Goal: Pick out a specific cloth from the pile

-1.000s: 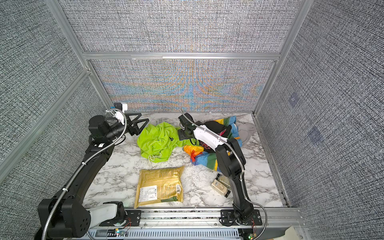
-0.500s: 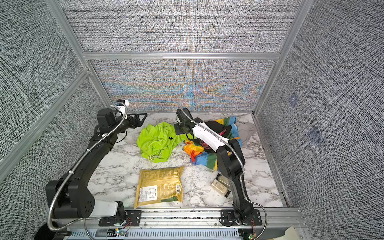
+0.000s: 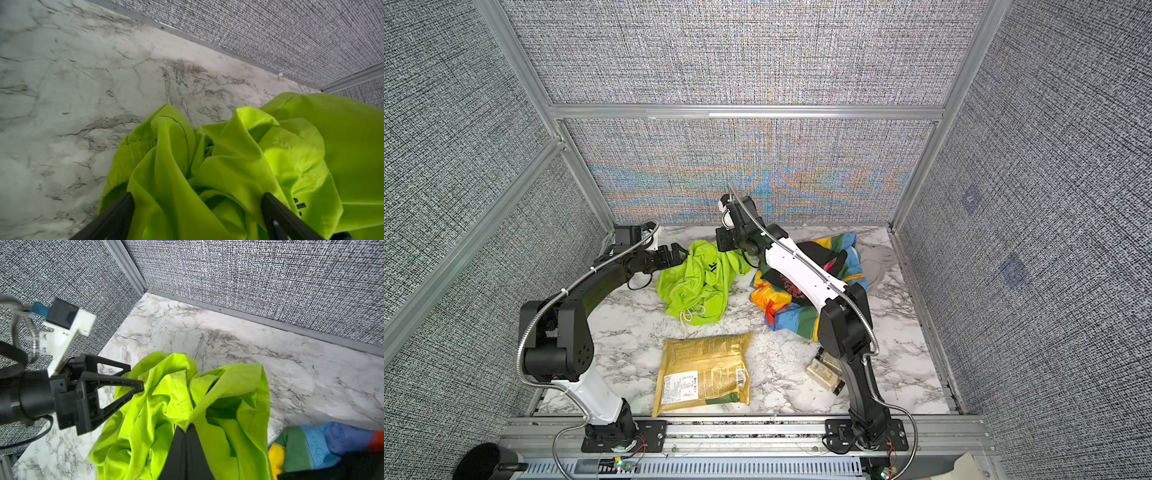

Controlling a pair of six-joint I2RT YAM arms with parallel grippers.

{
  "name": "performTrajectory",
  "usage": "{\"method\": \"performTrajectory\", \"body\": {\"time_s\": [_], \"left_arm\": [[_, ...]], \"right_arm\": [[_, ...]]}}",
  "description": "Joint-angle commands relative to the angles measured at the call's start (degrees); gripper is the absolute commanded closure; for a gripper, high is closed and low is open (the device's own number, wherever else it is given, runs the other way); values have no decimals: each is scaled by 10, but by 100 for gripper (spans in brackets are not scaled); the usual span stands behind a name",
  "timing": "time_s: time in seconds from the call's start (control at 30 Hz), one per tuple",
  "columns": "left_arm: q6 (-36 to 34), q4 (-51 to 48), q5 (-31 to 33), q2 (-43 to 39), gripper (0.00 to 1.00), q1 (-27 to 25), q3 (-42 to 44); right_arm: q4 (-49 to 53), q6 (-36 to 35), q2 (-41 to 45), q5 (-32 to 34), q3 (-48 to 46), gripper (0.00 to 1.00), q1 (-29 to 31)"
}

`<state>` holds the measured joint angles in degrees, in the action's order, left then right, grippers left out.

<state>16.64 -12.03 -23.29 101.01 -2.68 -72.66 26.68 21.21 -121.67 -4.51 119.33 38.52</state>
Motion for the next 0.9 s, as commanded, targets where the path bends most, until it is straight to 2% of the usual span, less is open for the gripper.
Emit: {"method": "performTrajectory", "body": {"time_s": [0.0,0.07,0.1,0.37,0.57,0.7,0.87], "left_arm": [[-13,-13,-49,20,15,-12,-17],[-2,1,-79,26,42,-15,-14],[3,9,-87,26,49,-15,-11],[5,38,-84,-20,94,-5,6],[33,173,-147,-113,96,27,73],[28,206,-146,-154,97,37,95],[54,288,-157,-187,96,47,136]], "right_arm": [[-17,5,-5,-7,16,100,4],[-15,4,-6,-7,29,100,7],[-15,3,-6,-8,35,100,8],[-55,13,-22,-77,76,100,26],[-167,68,-18,-137,58,100,33],[-216,99,-33,-163,85,100,39],[-269,136,-58,-205,117,100,48]]}}
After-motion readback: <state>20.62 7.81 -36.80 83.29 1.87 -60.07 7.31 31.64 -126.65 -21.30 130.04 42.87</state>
